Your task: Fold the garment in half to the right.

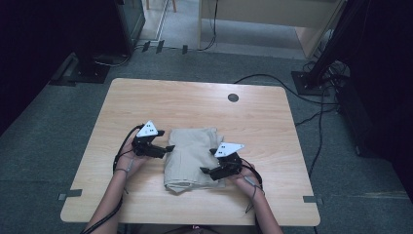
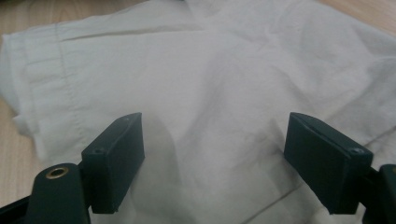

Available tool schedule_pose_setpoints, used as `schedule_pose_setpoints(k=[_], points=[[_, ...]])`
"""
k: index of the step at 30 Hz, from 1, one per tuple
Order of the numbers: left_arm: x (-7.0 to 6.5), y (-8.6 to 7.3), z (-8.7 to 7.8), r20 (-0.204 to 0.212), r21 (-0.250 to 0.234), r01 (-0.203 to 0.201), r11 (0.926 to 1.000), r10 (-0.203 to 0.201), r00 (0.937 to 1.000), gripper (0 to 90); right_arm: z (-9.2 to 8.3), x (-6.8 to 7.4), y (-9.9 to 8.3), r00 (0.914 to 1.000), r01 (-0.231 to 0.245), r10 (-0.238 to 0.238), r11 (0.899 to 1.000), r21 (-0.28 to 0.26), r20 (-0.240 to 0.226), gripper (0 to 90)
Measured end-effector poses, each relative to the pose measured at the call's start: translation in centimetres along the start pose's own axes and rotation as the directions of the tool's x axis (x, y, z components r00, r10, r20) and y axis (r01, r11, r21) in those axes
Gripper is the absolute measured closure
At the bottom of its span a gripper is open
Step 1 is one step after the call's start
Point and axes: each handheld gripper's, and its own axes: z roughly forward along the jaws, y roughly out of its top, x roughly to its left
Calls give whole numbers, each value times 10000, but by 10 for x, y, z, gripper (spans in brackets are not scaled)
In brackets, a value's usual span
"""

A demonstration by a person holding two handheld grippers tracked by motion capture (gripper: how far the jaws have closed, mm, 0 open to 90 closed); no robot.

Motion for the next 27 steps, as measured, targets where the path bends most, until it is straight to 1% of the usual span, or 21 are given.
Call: schedule_pose_setpoints(k=[2,6,11,13,16,18,21,25,27], points=[[-1,-1,0,14,83,-44,10000,44,10000,215,0,1,-1,9999,93,-93,9999,100,-63,197],[-4,-2,1,13,173,-98,9998,98,10000,215,2,2,-3,9998,192,-192,9985,505,-7,197],[-6,-3,5,-105,347,-216,9992,220,9997,215,3,3,-5,9996,278,-285,9974,658,92,198],[-6,-4,6,-143,421,-271,9987,277,9995,215,3,2,-5,9997,219,-224,9974,684,63,198],[-6,-5,7,-163,468,-251,9986,259,9995,215,3,2,-5,9999,147,-147,9975,686,-5,198],[-5,-5,7,-140,407,-197,9990,203,9997,215,2,1,-5,10000,78,-77,9978,663,-21,198],[-6,-3,5,-113,335,-143,9993,147,9998,215,0,-2,-4,9997,-140,147,9989,439,-170,199],[-8,-2,3,-76,250,-178,9995,180,9998,215,-3,-7,-3,9997,-251,252,9994,233,-30,198],[-10,-2,2,-69,234,-182,9996,184,9998,215,-5,-8,-2,9997,-212,211,9997,152,106,197]])
